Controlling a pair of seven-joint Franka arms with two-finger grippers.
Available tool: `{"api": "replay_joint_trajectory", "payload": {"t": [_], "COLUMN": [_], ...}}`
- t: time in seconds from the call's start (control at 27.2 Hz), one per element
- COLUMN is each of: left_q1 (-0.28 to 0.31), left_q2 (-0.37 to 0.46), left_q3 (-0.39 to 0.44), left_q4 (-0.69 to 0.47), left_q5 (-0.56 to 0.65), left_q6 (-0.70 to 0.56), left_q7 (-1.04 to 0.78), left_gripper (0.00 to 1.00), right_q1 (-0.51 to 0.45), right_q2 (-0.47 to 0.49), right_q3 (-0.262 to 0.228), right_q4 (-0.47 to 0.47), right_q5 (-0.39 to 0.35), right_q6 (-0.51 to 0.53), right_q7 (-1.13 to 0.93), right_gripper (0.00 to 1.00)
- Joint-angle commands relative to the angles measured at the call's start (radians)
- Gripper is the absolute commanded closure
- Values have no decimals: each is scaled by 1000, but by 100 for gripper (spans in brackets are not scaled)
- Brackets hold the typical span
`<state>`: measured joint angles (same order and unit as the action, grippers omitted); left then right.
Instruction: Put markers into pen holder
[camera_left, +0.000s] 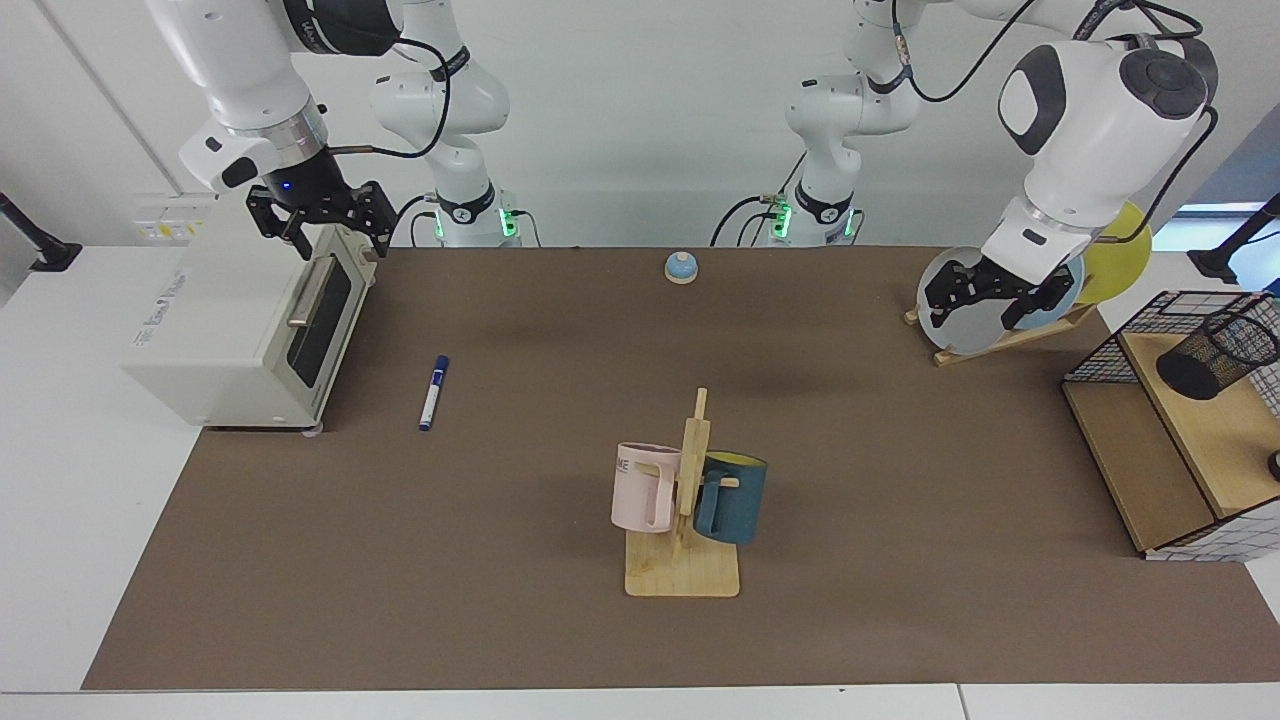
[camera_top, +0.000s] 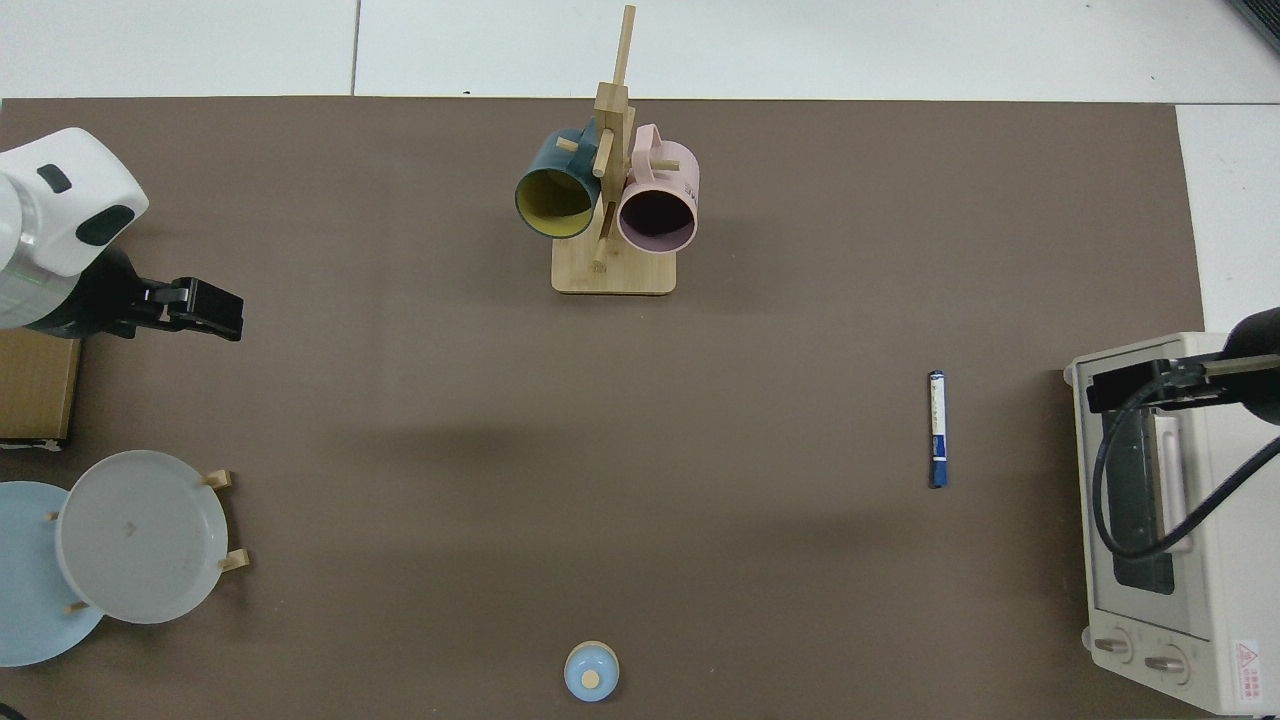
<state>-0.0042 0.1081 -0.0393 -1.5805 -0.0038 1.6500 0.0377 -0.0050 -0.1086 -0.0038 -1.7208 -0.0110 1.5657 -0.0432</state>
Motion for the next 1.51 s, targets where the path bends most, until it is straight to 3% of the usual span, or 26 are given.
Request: {"api": "replay_joint_trajectory", "payload": {"t": [0.0, 0.22, 0.4, 0.74, 0.96, 1.14, 1.21, 1.47], "left_q1": [7, 9, 9, 7, 7, 9, 7, 9], "left_q2": [-4, -4, -4, -4, -4, -4, -4, -4], "left_q3": [-2, -2, -2, -2, -2, -2, -2, -2], "left_q4": [7, 7, 7, 7, 7, 7, 7, 7], "left_q5": [-15, -15, -15, -15, -15, -15, -15, -15], "left_q6": [-15, -15, -15, -15, -15, -15, -15, -15], "left_q7": [4, 4, 4, 4, 4, 4, 4, 4], "left_gripper": [0, 0, 0, 0, 0, 0, 0, 0], "right_q1": [-9, -18, -43, 5, 5, 5, -4, 23], "right_q2": [3, 3, 3, 36, 75, 102, 141, 145], "right_q3": [2, -1, -1, 2, 1, -1, 1, 1], "right_q4": [17, 15, -43, -193, -318, -404, -402, -405], "right_q5": [17, 19, 19, 37, 36, 16, 14, 19], "right_q6": [-27, -12, 155, 200, 295, 473, 523, 544], "right_q7": [-17, -10, -15, -27, -27, -36, -41, -3], "right_gripper": [0, 0, 0, 0, 0, 0, 0, 0]}}
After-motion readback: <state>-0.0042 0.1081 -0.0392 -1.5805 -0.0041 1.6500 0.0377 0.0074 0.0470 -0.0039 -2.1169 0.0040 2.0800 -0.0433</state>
